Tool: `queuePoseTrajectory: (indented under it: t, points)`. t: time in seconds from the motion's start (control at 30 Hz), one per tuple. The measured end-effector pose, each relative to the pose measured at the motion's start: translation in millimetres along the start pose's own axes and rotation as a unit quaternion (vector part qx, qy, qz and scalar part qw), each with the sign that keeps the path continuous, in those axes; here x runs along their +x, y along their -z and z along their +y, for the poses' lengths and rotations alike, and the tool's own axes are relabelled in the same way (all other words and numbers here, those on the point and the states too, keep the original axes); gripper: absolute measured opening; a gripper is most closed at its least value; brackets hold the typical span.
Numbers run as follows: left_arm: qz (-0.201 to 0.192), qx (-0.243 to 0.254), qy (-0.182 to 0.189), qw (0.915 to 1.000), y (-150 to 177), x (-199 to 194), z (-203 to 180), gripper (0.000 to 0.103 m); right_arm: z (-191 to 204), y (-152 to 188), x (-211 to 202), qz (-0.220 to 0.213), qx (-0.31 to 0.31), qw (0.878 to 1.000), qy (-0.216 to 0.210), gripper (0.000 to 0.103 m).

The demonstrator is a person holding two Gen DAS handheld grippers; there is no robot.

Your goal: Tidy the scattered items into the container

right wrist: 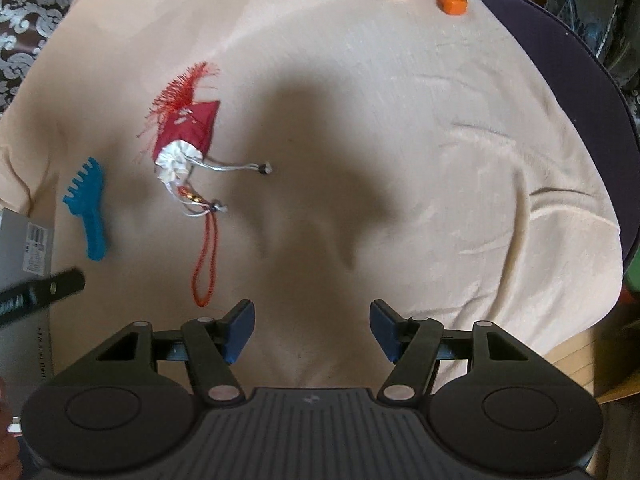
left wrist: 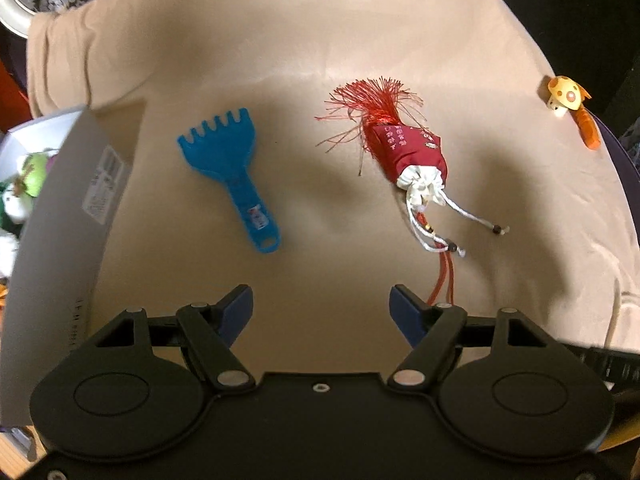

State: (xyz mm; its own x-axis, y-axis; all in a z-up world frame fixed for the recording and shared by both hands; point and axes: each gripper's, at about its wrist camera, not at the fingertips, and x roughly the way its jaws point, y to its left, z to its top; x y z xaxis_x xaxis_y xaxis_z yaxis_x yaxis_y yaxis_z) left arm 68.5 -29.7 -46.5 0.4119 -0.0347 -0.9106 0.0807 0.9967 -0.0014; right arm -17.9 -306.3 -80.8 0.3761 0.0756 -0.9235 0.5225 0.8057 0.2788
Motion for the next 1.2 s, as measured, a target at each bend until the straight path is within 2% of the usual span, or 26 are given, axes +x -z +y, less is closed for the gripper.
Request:
queuePoseTrajectory:
  t: [0.1,0.17,0.23,0.27,0.33,0.43,0.57,0.67,0.73,0.83,0.9,1.07,1.13,1.2]
  points:
    - [-0.003,-0.024,-0.020,0.9995,-14,20,0,0.073,2,-7,6,0.005,-0.004,1.000,0.012,0.065]
    - [-0.010,-0.043,-0.063,0.9970,-20,36,5,0.073,4,-13,8,0.003,-0.005,1.000,0.018,0.066]
    - [0.018,-0.078,-0.103,0.9915,-23,55,17,0.071,5,-19,8,-0.005,-0.006,1.000,0.021,0.066]
    - [0.036,-0.108,-0.103,0.9882,-25,62,25,0.071,6,-24,9,-0.010,-0.006,1.000,0.022,0.070]
    - [0.058,-0.180,-0.078,0.9789,-27,72,44,0.071,11,-34,14,-0.021,-0.005,0.999,0.031,0.083]
    - [0.074,-0.246,-0.071,0.9637,-24,78,62,0.071,26,-52,23,-0.039,-0.022,0.998,0.051,0.084]
    - [0.080,-0.286,-0.044,0.9539,-19,78,72,0.071,53,-79,37,-0.069,-0.051,0.993,0.079,0.084]
    - [0.081,-0.315,-0.040,0.9447,-17,76,84,0.071,79,-98,49,-0.085,-0.076,0.989,0.092,0.084]
    - [0.085,-0.345,-0.029,0.9345,-15,76,95,0.071,98,-112,58,-0.086,-0.096,0.987,0.096,0.084]
    - [0.097,-0.375,-0.015,0.9217,-9,78,107,0.071,126,-133,77,-0.065,-0.116,0.988,0.083,0.084]
    - [0.103,-0.382,-0.005,0.9182,-6,80,109,0.071,143,-145,90,-0.060,-0.116,0.988,0.078,0.084]
    - [0.102,-0.383,0.003,0.9182,-3,78,109,0.071,175,-172,119,-0.057,-0.122,0.986,0.093,0.084]
    - [0.105,-0.385,0.005,0.9169,-2,79,111,0.071,179,-179,131,-0.041,-0.121,0.986,0.106,0.084]
    - [0.108,-0.388,0.007,0.9155,0,79,112,0.071,173,-181,145,-0.011,-0.112,0.988,0.108,0.090]
